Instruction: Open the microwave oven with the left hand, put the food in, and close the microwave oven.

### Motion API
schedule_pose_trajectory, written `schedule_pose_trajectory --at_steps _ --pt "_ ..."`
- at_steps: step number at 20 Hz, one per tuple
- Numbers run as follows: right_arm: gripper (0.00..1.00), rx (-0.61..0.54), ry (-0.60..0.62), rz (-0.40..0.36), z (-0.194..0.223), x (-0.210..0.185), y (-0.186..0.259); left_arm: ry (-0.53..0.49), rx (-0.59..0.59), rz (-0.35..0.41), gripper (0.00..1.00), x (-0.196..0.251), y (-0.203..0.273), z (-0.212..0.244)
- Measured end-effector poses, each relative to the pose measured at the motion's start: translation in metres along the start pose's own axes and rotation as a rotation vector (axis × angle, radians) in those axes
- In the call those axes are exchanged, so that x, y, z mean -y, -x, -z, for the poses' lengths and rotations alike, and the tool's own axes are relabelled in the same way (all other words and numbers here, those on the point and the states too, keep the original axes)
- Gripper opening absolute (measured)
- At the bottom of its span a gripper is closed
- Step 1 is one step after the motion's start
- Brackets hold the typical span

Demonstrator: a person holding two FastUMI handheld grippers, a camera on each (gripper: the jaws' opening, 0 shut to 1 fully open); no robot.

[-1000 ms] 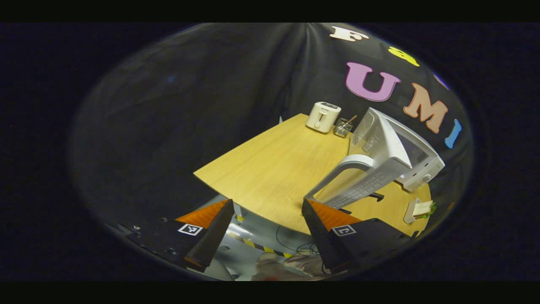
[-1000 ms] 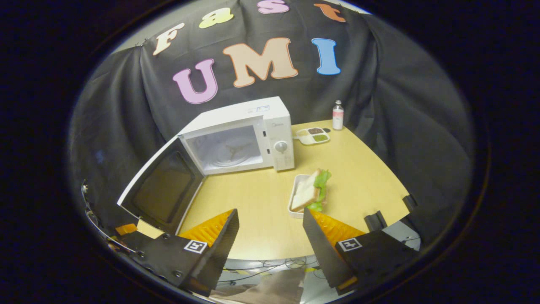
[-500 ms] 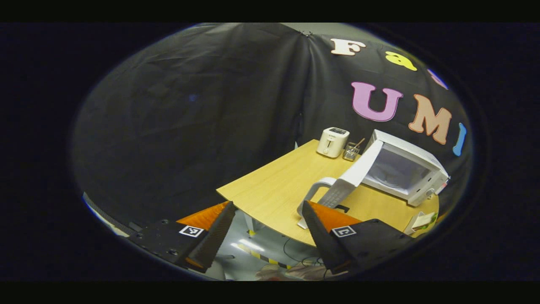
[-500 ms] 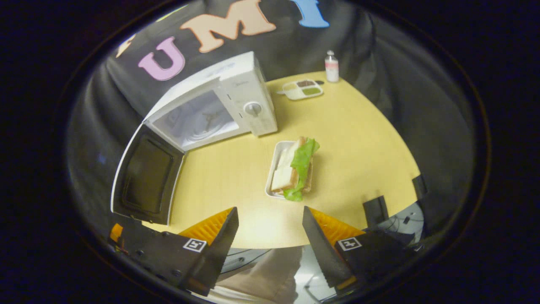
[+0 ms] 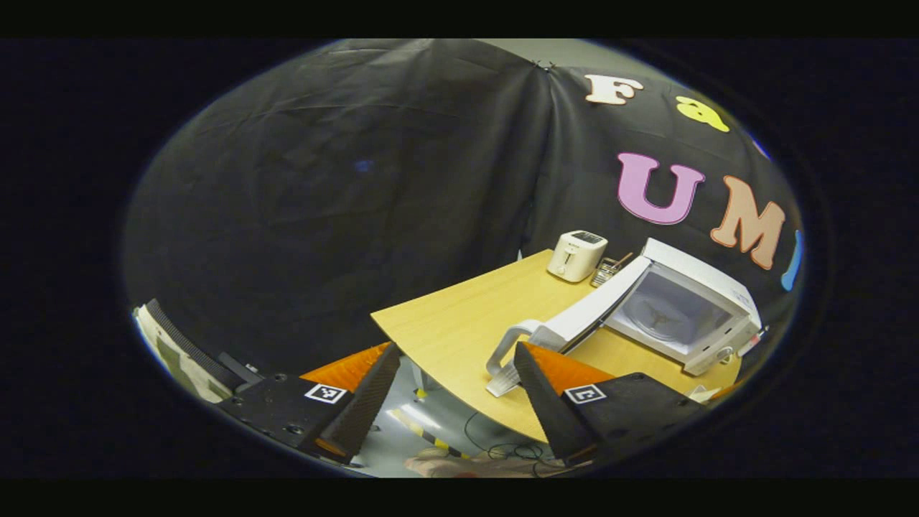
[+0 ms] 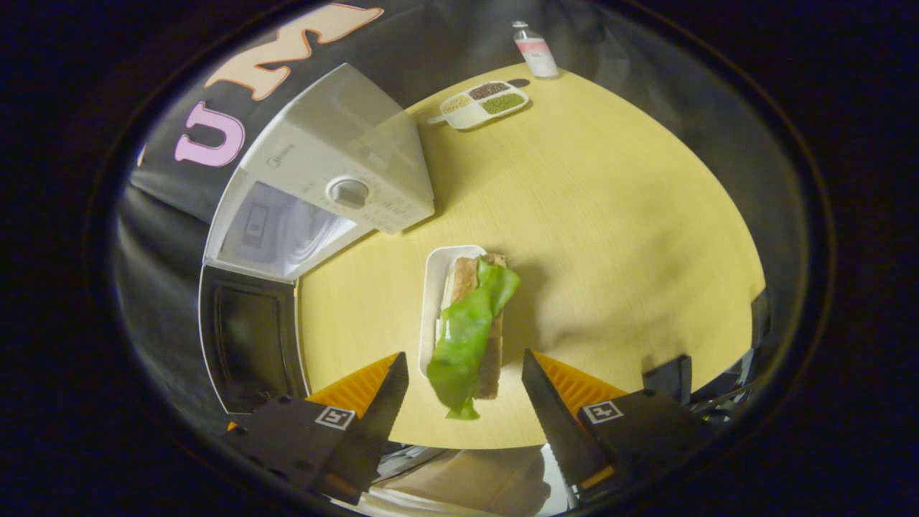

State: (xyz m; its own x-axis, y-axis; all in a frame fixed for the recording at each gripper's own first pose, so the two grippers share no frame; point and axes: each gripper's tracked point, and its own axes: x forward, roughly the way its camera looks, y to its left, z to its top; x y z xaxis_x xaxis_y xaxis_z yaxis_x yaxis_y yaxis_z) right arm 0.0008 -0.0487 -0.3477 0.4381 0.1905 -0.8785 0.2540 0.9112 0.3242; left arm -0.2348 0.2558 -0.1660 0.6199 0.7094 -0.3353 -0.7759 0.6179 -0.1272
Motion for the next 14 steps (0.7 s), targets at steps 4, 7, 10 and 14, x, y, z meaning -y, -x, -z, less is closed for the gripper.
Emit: schedule_pose_trajectory --at_steps 4,7,10,14 --pt "0.76 -0.071 0.005 -0.009 0.005 0.006 -0.017 -0.017 0.016 -0.038 0.90 0.009 0.005 -0.004" --pt "0.71 -0.100 -0.025 -0.041 0.008 0.002 -0.027 -0.032 0.018 -0.059 0.95 0.010 0.011 -0.006" --pt "0.42 -0.088 -0.151 -0.108 -0.002 -0.006 -0.029 -0.032 0.015 -0.069 0.90 0.012 0.012 -0.006" --pt "0.45 -0.076 -0.183 -0.144 -0.004 -0.011 -0.023 -0.046 0.010 -0.054 0.94 0.021 0.006 -0.008"
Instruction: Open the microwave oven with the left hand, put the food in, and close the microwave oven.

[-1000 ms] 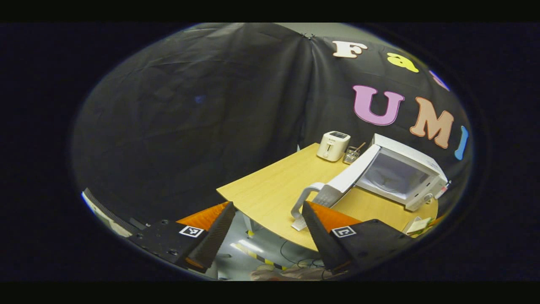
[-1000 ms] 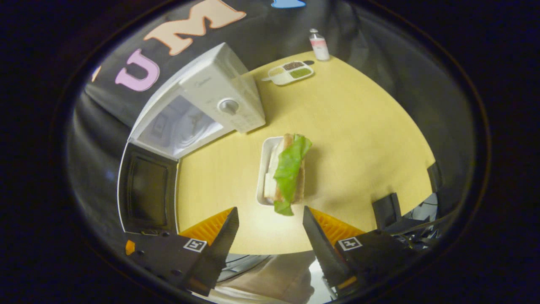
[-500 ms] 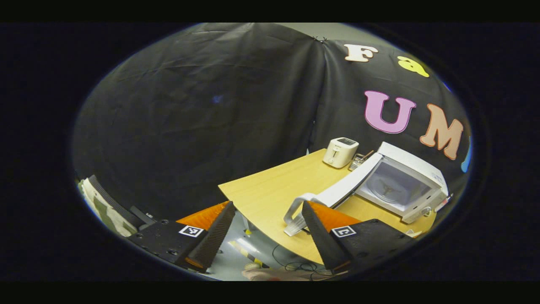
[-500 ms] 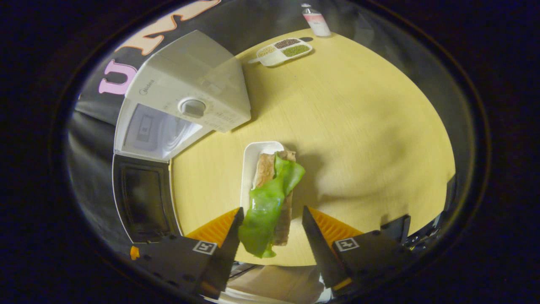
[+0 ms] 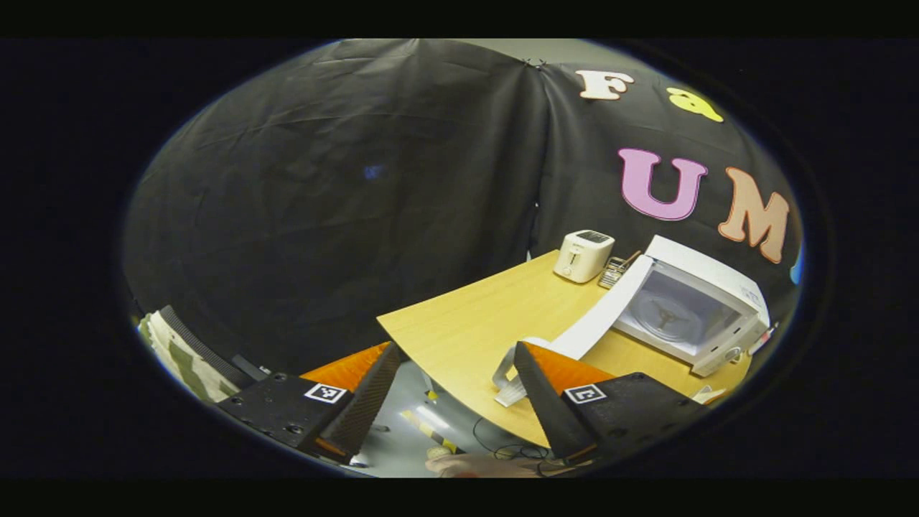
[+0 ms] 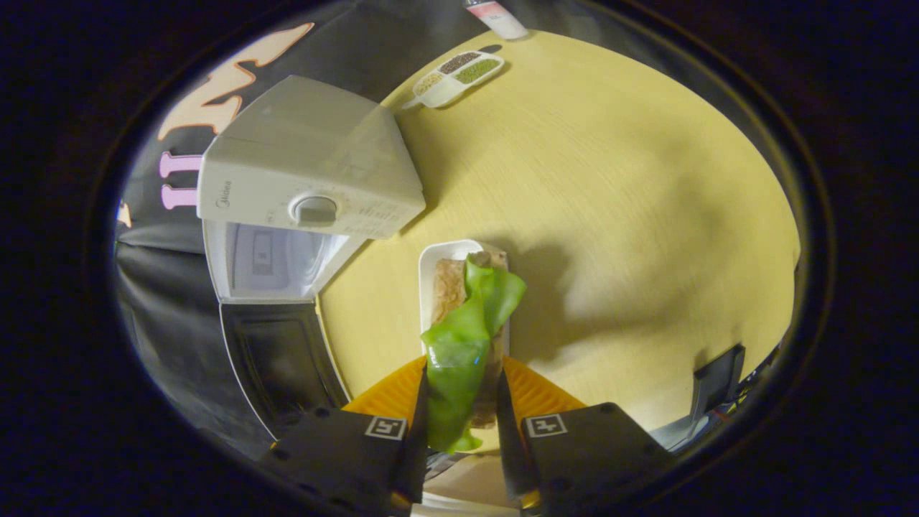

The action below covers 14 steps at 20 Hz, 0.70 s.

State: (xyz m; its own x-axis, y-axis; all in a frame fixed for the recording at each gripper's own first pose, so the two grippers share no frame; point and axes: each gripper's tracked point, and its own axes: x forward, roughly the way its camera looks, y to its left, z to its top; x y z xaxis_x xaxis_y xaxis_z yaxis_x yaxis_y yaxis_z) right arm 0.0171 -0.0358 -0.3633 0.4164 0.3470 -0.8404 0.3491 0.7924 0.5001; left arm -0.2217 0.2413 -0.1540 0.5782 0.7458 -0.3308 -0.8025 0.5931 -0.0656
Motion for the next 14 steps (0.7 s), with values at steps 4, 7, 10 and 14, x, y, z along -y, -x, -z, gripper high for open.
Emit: schedule_pose_trajectory --at_steps 4,7,10,14 --pt "0.45 0.053 -0.029 -0.039 -0.007 -0.017 0.022 -0.021 -0.012 0.033 0.94 0.006 -0.014 -0.005" --pt "0.46 0.128 -0.090 -0.093 -0.015 -0.037 0.041 -0.041 -0.015 0.070 0.94 0.011 -0.030 -0.011" --pt "0.45 0.204 -0.133 -0.165 -0.012 -0.066 0.057 -0.063 -0.023 0.134 0.94 0.019 -0.050 -0.014" --pt "0.45 0.321 -0.181 -0.204 0.007 -0.103 0.065 -0.099 -0.067 0.247 0.94 0.028 -0.082 -0.014"
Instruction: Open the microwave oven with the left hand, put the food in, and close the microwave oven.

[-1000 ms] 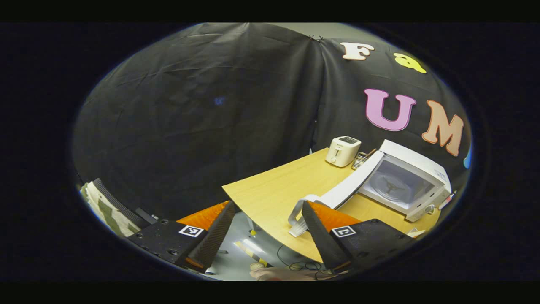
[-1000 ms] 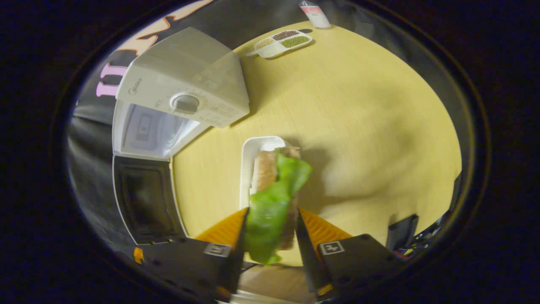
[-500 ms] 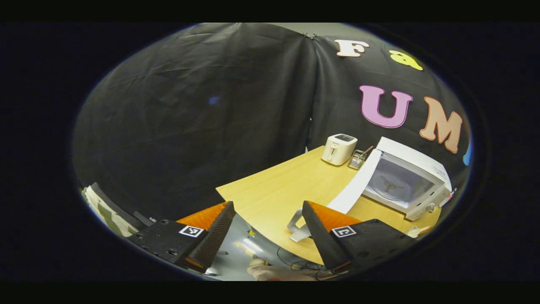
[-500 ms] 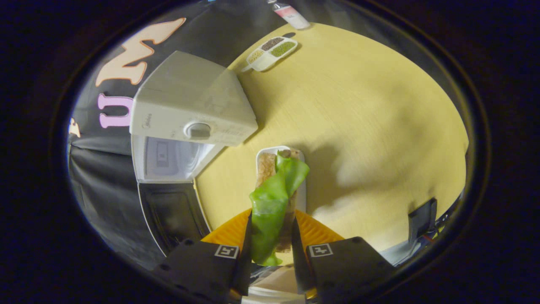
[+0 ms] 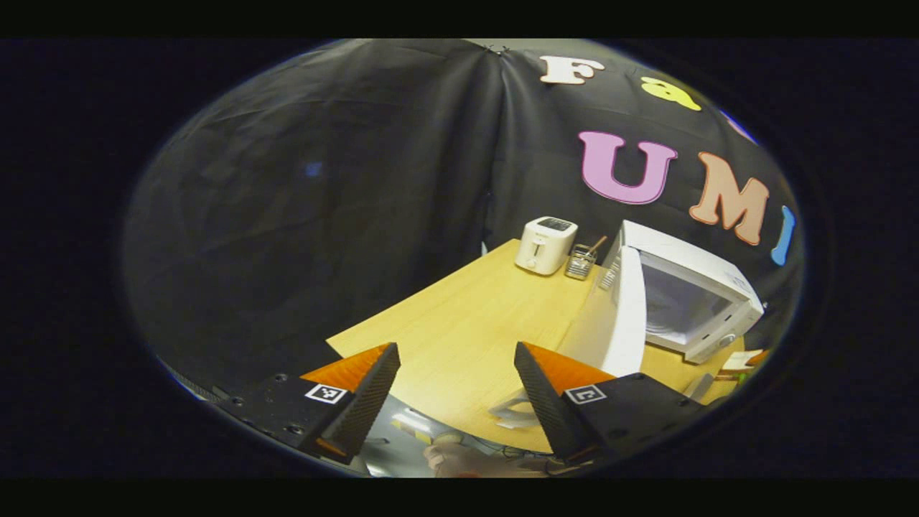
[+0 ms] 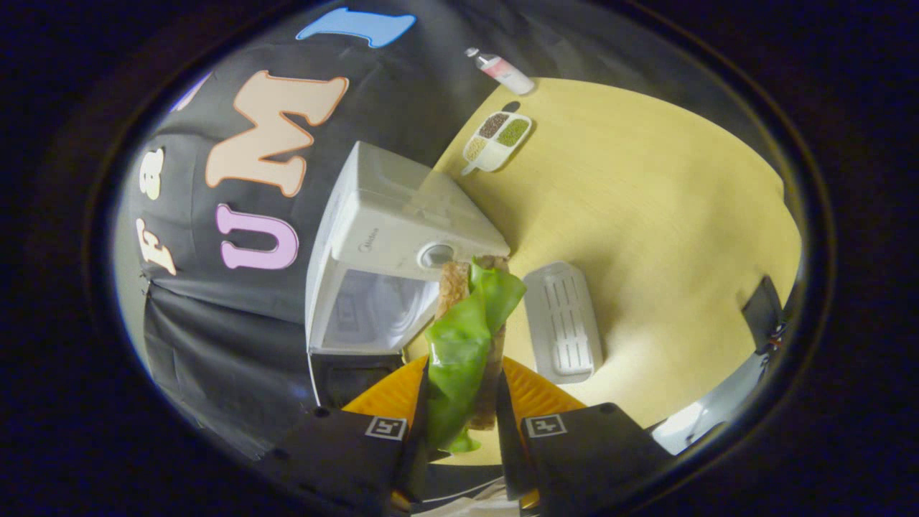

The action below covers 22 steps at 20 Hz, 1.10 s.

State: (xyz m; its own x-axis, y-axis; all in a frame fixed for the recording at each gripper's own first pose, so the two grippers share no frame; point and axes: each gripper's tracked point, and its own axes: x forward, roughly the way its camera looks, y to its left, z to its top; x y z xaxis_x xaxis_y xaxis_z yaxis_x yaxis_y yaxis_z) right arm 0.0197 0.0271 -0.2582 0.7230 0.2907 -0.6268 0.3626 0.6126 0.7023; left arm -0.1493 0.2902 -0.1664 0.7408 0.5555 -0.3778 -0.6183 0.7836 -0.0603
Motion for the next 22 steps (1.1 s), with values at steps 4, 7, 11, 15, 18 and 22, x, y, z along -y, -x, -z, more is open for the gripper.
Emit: schedule_pose_trajectory --at_steps 4,7,11,15,18,22 --pt "0.45 0.076 -0.002 -0.089 0.039 -0.044 0.001 -0.063 0.011 0.085 0.94 -0.003 -0.029 -0.012" --pt "0.45 0.078 -0.001 -0.161 0.074 -0.080 -0.018 -0.107 0.014 0.147 0.95 -0.005 -0.044 -0.020" --pt "0.45 0.093 -0.006 -0.230 0.108 -0.121 -0.054 -0.142 0.020 0.227 0.94 -0.006 -0.056 -0.023" --pt "0.45 0.145 -0.060 -0.271 0.120 -0.151 -0.091 -0.152 -0.003 0.267 0.94 -0.009 -0.064 -0.015" --pt "0.45 0.204 -0.065 -0.270 0.113 -0.162 -0.119 -0.136 -0.025 0.284 0.94 -0.013 -0.070 -0.009" --pt "0.45 0.273 -0.046 -0.215 0.101 -0.165 -0.162 -0.124 -0.047 0.280 0.94 -0.021 -0.080 -0.005"
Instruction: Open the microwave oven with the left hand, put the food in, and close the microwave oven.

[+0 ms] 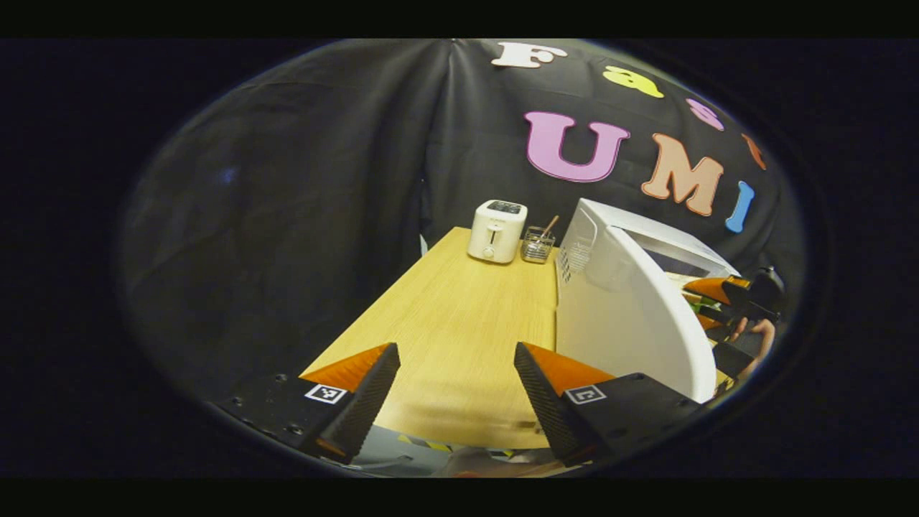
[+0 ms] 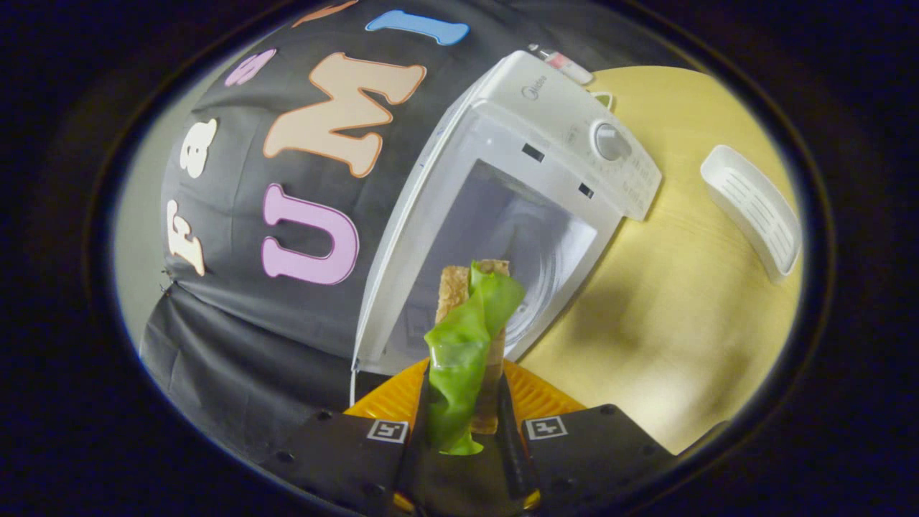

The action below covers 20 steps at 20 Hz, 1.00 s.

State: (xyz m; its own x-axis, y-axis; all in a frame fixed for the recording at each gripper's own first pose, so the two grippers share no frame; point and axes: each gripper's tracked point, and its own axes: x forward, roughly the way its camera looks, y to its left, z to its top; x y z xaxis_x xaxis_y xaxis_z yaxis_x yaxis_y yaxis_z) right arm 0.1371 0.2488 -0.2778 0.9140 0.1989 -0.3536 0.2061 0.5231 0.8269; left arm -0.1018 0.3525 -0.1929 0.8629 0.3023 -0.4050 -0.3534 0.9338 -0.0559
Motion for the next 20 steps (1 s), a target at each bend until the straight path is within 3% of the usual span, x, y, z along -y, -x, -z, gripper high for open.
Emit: schedule_pose_trajectory --at_steps 4,5,8,9,14,15,16,20 --pt "0.45 0.042 0.045 0.029 -0.005 0.004 -0.042 0.011 -0.012 -0.018 0.90 -0.010 -0.005 0.001" --pt "0.45 0.051 0.054 0.033 -0.007 0.004 -0.051 0.019 -0.019 -0.018 0.94 -0.011 -0.006 0.003" --pt "0.45 0.078 0.076 0.052 -0.014 0.007 -0.072 0.035 -0.049 -0.023 0.95 -0.013 -0.005 0.010" --pt "0.37 0.087 0.083 0.058 -0.017 0.009 -0.076 0.034 -0.055 -0.020 0.94 -0.011 -0.004 0.011" --pt "0.37 0.137 0.105 0.091 -0.028 0.019 -0.097 0.039 -0.056 -0.037 0.93 -0.008 0.000 0.009" --pt "0.37 0.141 0.105 0.102 -0.029 0.020 -0.101 0.028 -0.047 -0.047 0.88 -0.011 0.000 0.007" --pt "0.37 0.144 0.102 0.117 -0.030 0.023 -0.107 0.023 -0.046 -0.051 0.92 -0.010 0.000 0.007" --pt "0.37 0.167 0.121 0.159 -0.033 0.029 -0.120 0.053 -0.081 -0.045 0.92 -0.010 -0.001 0.013"
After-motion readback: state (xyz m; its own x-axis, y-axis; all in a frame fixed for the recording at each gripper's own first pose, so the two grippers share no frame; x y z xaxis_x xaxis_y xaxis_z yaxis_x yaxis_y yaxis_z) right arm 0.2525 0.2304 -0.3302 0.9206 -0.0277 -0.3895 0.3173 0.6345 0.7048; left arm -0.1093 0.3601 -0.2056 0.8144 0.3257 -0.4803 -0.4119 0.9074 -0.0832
